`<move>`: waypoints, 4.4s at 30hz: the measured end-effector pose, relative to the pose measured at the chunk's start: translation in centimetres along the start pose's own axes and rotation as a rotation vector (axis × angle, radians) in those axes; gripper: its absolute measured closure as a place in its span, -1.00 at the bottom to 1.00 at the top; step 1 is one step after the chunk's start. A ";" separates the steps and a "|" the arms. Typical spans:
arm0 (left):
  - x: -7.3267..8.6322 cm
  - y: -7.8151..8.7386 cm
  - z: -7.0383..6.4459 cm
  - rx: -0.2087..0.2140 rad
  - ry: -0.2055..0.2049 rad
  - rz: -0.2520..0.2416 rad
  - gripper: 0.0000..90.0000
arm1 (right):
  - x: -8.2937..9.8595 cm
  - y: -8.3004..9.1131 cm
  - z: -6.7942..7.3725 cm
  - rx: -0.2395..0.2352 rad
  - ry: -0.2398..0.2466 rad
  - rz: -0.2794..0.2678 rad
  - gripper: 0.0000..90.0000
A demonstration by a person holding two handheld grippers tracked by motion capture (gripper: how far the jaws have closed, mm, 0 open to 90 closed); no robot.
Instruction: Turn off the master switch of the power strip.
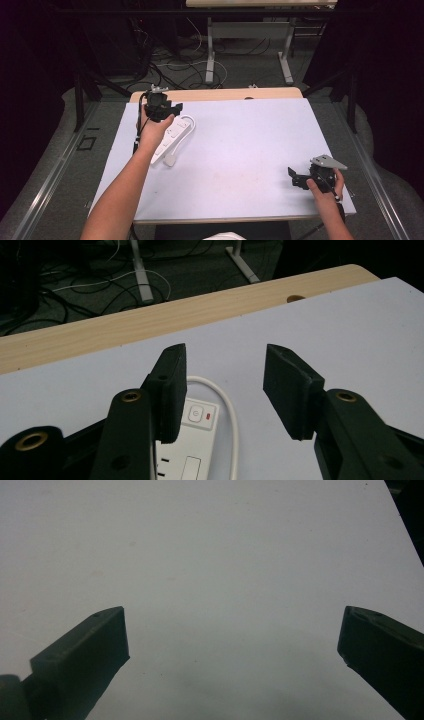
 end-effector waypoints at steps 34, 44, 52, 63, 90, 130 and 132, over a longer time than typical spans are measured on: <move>0.0 -3.9 -0.8 0.016 0.046 0.112 0.89 | 0.1 -0.2 0.3 -0.016 -0.013 0.009 -1.00; 0.4 -5.2 -0.7 -0.026 0.042 0.153 1.00 | 0.0 -0.1 0.2 -0.019 -0.013 0.001 -1.00; 1.3 -6.3 -0.6 -0.041 0.056 0.195 1.00 | 0.0 -0.1 0.1 -0.021 -0.013 -0.001 -1.00; 2.4 -7.8 -0.3 -0.036 0.089 0.229 1.00 | 0.0 -0.1 0.1 -0.022 -0.013 0.000 -1.00; 5.8 -9.8 1.0 -0.059 0.138 0.332 1.00 | 0.2 -0.2 0.0 -0.013 -0.013 -0.001 -1.00; 7.0 -10.6 1.3 -0.062 0.129 0.372 1.00 | 0.2 -0.2 -0.1 -0.014 -0.002 0.007 -1.00; 7.0 -10.6 1.3 -0.060 0.140 0.363 1.00 | 0.3 -0.1 0.0 -0.018 -0.002 0.015 -1.00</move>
Point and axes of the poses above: each handheld gripper's, and its own axes: y roughly backward along the jaws, x roughly out of its underside, z roughly to its left, the point moved 10 cm from there along -y, roughly forward along the jaws, and after that the axes turned 4 degrees about -y, right-handed, at the moved point
